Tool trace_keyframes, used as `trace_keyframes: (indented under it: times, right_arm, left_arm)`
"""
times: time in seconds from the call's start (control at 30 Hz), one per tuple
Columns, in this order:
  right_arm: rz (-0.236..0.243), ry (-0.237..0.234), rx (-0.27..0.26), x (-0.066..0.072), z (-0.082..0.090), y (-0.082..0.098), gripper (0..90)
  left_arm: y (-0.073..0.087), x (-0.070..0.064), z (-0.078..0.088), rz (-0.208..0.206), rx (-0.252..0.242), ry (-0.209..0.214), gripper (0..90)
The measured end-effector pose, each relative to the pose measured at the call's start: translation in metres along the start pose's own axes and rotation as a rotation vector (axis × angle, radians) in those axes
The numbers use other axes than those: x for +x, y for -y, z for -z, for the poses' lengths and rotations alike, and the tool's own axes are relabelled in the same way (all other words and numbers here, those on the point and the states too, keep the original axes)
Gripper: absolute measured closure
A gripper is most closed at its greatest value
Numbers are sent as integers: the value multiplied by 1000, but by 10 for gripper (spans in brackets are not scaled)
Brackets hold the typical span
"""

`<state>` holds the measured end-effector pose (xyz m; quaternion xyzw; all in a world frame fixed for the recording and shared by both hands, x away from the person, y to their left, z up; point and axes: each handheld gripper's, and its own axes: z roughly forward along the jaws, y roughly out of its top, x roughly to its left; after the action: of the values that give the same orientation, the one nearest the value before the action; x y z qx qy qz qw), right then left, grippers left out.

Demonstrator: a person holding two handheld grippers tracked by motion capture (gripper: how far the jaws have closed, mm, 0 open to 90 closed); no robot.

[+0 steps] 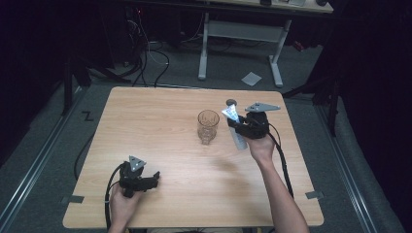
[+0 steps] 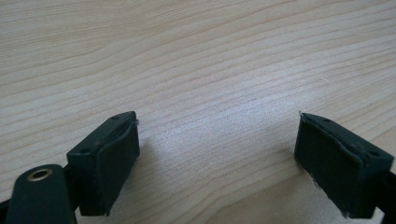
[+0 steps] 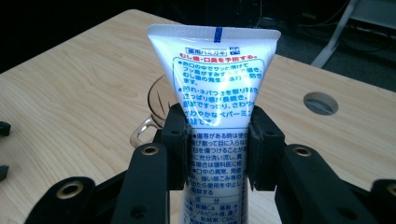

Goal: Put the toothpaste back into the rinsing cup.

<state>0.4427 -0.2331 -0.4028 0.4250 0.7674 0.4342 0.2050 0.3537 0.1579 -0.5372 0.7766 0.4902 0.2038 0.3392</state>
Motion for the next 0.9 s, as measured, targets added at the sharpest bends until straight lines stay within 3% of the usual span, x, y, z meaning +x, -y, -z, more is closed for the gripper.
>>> trace_keyframes:
  times: [0.43, 0.9]
  right_arm:
    - [-22, -14, -24, 3, -13, -13, 653]
    - [-10, -9, -33, 9, -20, -29, 652]
  left_arm:
    - [0, 0, 0, 1, -1, -2, 142]
    - [0, 0, 0, 1, 1, 0, 142]
